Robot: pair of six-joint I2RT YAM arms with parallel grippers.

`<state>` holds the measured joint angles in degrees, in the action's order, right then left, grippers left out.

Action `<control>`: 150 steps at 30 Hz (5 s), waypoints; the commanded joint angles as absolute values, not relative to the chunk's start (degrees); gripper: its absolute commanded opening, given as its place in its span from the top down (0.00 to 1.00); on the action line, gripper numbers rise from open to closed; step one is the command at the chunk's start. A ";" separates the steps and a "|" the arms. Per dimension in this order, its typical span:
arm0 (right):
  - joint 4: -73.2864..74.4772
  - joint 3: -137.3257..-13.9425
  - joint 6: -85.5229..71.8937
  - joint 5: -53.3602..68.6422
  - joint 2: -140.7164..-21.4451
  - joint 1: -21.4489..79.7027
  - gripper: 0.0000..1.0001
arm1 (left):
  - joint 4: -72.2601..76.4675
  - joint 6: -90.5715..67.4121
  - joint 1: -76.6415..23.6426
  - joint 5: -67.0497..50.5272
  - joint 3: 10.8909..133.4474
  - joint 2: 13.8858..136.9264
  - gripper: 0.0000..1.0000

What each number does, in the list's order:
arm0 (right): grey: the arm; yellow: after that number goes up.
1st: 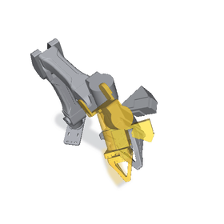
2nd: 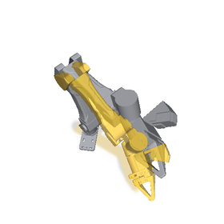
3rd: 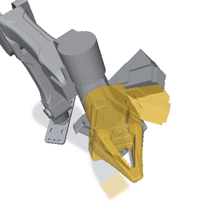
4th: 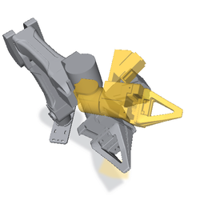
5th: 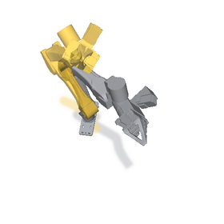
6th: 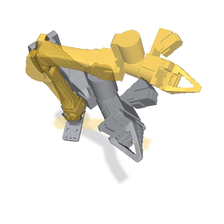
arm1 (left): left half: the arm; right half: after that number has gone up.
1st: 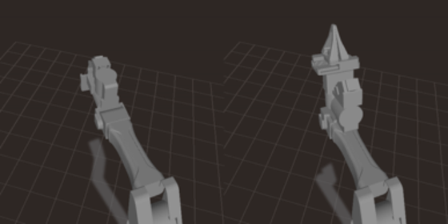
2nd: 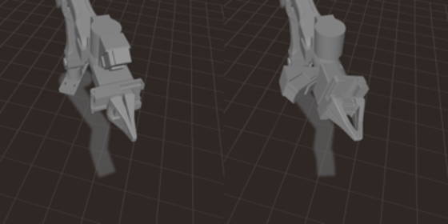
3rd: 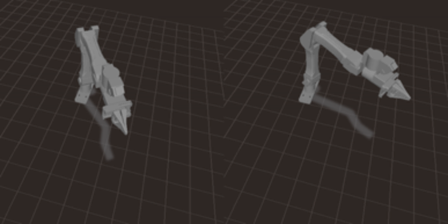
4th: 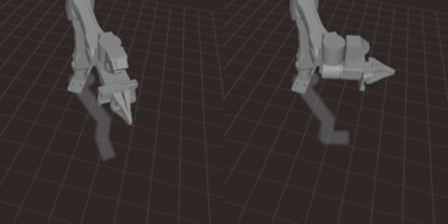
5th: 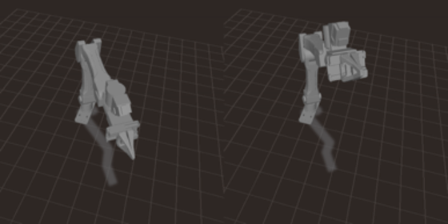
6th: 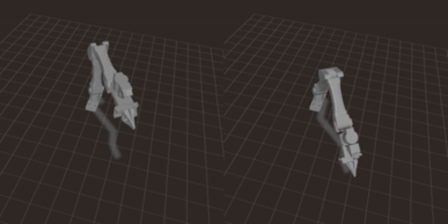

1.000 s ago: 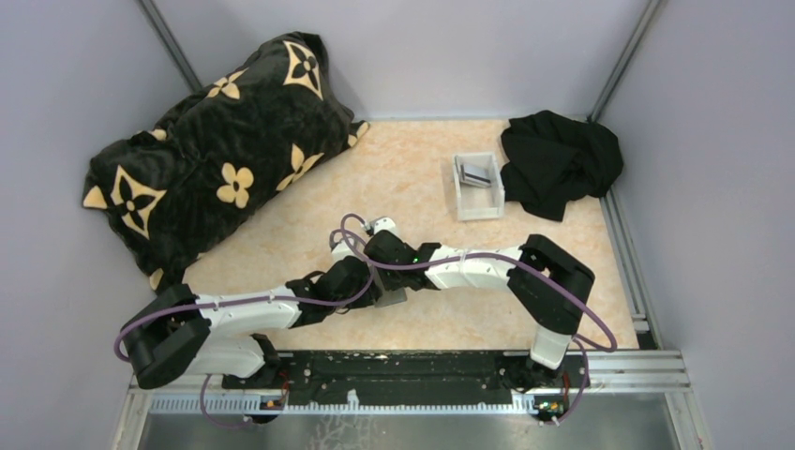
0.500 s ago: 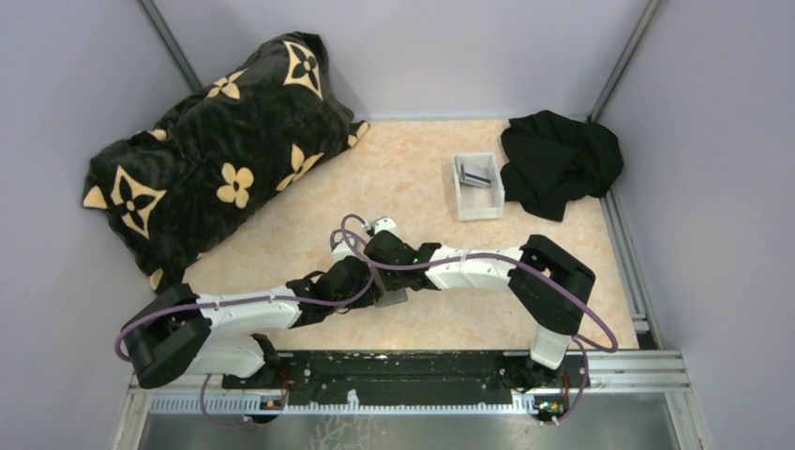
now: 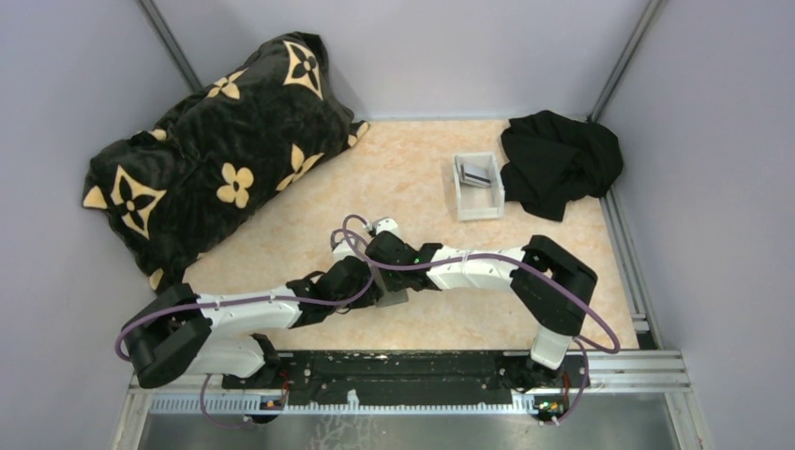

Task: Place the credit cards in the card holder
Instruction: Close the card holder at the center of the board.

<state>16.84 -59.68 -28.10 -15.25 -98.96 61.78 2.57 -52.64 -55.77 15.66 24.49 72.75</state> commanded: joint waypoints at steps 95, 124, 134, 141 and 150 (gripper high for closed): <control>22.53 -61.91 -25.94 -28.67 -89.91 62.75 0.80 | 4.15 -52.55 -55.90 14.59 20.10 68.88 0.69; 22.58 -61.61 -26.59 -25.97 -91.60 62.67 0.74 | 3.73 -52.38 -55.90 14.45 20.54 69.29 0.67; 22.38 -61.61 -26.63 -25.05 -92.59 62.75 0.73 | 3.76 -52.42 -55.90 14.49 20.57 69.49 0.66; 22.32 -61.54 -26.69 -24.25 -93.01 62.84 0.73 | 3.81 -52.52 -55.90 14.41 20.51 69.61 0.66; 22.41 -61.34 -26.89 -24.08 -93.49 62.88 0.76 | 3.85 -52.63 -55.90 14.41 20.52 69.52 0.66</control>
<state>23.59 -59.29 -26.61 -23.97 -92.53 62.15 4.93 -52.88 -55.77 14.85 20.21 68.69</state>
